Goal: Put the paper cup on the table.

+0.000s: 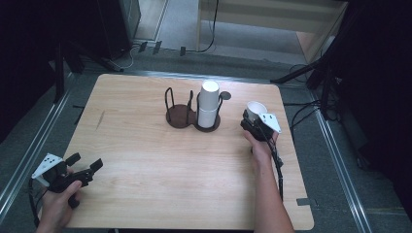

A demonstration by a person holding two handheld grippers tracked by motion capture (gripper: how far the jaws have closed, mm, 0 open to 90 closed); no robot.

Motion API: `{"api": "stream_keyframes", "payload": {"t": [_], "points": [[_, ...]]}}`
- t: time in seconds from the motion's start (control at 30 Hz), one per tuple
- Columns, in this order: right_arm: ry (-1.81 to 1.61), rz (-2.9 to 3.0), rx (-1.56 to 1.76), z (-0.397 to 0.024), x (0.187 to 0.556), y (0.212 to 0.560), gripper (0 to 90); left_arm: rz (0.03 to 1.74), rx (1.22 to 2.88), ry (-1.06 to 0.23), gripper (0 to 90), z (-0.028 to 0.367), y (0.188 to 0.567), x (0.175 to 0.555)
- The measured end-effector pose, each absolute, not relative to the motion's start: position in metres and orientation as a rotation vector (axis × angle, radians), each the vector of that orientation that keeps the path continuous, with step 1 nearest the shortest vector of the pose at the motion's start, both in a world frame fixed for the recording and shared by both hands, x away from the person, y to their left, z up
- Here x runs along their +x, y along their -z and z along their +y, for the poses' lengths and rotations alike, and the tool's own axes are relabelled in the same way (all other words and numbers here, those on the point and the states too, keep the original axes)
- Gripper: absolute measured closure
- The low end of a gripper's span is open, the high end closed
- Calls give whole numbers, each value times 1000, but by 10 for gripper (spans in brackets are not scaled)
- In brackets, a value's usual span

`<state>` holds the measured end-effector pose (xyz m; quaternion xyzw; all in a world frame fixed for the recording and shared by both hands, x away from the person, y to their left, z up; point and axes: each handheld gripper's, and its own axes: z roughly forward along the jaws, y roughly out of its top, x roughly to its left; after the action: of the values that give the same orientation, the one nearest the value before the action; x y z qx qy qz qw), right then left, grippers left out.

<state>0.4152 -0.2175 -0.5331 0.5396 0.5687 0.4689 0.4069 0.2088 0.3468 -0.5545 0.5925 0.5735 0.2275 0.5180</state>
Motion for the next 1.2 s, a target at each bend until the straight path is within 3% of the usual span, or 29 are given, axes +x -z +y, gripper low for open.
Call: {"api": "stream_keyframes", "payload": {"t": [1.2], "points": [[-1073, 1503, 1412, -214, 423, 537, 246, 1377, 1435, -548, 0, 346, 554, 209]]}}
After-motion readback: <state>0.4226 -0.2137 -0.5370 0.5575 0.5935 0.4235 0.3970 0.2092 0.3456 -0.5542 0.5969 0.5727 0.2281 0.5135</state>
